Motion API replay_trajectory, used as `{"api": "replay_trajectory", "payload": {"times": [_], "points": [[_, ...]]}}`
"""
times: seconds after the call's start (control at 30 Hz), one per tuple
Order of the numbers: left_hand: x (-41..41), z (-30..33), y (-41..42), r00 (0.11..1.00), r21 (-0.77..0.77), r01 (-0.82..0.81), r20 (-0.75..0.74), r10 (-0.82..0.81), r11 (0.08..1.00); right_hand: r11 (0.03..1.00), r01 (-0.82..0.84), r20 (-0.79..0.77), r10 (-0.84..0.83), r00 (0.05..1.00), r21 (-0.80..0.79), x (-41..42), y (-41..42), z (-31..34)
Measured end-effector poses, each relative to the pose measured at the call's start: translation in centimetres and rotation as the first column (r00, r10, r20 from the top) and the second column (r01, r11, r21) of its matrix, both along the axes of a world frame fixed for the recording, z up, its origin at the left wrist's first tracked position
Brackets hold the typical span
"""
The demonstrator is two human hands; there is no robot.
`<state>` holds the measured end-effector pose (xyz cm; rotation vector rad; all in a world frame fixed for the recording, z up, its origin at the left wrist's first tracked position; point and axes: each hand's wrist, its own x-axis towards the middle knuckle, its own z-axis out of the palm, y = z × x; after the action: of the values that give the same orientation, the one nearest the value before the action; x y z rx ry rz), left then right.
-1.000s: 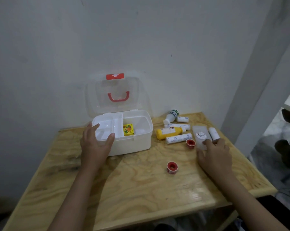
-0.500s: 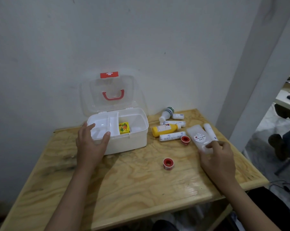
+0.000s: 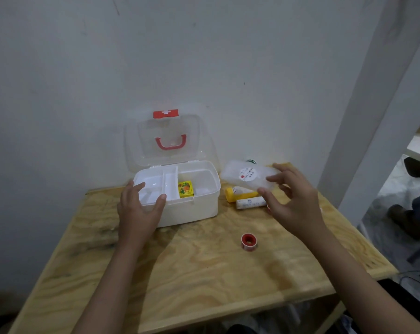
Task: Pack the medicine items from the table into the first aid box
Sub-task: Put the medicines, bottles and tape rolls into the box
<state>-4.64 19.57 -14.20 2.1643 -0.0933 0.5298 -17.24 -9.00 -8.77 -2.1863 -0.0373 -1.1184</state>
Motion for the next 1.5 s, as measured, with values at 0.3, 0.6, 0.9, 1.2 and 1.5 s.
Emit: {"api": "replay_trajectory", "payload": {"times": [0.3, 0.6, 0.9, 1.2, 1.5], "points": [[-0.3, 0.1, -0.8, 0.999, 0.004, 0.022, -0.027, -0.022, 1.0, 0.975, -0.132, -0.308, 0.072, 0.949, -0.18, 8.1, 4.2, 2.8], [-0.6, 0.3, 0.2, 1.0, -0.001, 0.01, -0.01, -0.01, 1.0, 0.974, -0.199, -0.587, 0.1, 0.803, -0.106, 13.1, 7.0, 2.3], [0.0, 0.6, 0.6, 0.999, -0.019, -0.036, 0.0, 0.036, 0.999, 0.939, -0.293, -0.656, 0.108, 0.747, -0.179, 15.3, 9.7, 2.5], [0.2, 0.8, 1.0, 0.999, -0.013, -0.044, 0.027, 0.044, 0.999, 0.92, -0.374, -0.662, 0.205, 0.721, -0.122, 16.1, 10.2, 1.9], [0.2, 0.2, 1.0, 0.999, -0.018, -0.043, 0.011, 0.044, 0.999, 0.889, -0.431, -0.705, 0.205, 0.679, -0.156, 16.7, 10.3, 1.1]]}}
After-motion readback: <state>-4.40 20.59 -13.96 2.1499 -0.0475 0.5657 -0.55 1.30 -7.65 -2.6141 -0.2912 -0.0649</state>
